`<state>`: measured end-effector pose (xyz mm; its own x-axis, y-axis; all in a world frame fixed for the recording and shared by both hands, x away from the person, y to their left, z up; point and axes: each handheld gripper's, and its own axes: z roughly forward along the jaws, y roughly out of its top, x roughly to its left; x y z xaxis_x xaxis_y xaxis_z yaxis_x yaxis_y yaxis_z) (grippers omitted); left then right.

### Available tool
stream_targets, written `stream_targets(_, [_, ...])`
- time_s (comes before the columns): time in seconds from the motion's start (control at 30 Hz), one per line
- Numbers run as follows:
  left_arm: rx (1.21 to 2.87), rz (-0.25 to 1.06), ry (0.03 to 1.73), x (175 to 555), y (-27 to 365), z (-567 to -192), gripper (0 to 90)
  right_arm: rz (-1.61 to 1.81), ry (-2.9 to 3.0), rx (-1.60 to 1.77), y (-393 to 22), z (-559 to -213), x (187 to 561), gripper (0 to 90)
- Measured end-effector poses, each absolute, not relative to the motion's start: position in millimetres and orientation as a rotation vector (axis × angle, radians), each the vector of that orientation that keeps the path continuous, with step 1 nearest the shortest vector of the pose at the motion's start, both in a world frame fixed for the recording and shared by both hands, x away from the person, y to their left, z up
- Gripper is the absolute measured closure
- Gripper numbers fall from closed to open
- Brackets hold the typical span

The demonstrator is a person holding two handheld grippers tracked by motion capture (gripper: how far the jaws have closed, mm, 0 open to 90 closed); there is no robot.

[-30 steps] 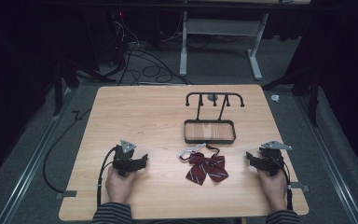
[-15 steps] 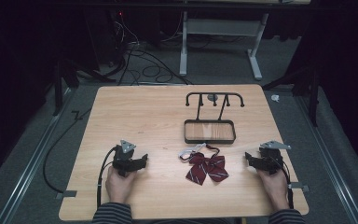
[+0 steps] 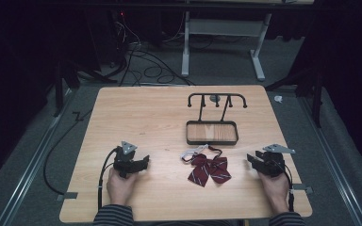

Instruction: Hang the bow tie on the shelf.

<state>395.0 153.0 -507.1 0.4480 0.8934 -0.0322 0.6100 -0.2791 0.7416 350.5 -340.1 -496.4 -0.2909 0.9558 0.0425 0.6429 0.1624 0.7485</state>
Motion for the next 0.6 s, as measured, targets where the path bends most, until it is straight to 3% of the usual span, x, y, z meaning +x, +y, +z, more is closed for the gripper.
stream_targets(0.6, [2.001,0.522,1.255,395,153,-507,26.3,1.064,2.106,1.420,-309,-480,358,61.2])
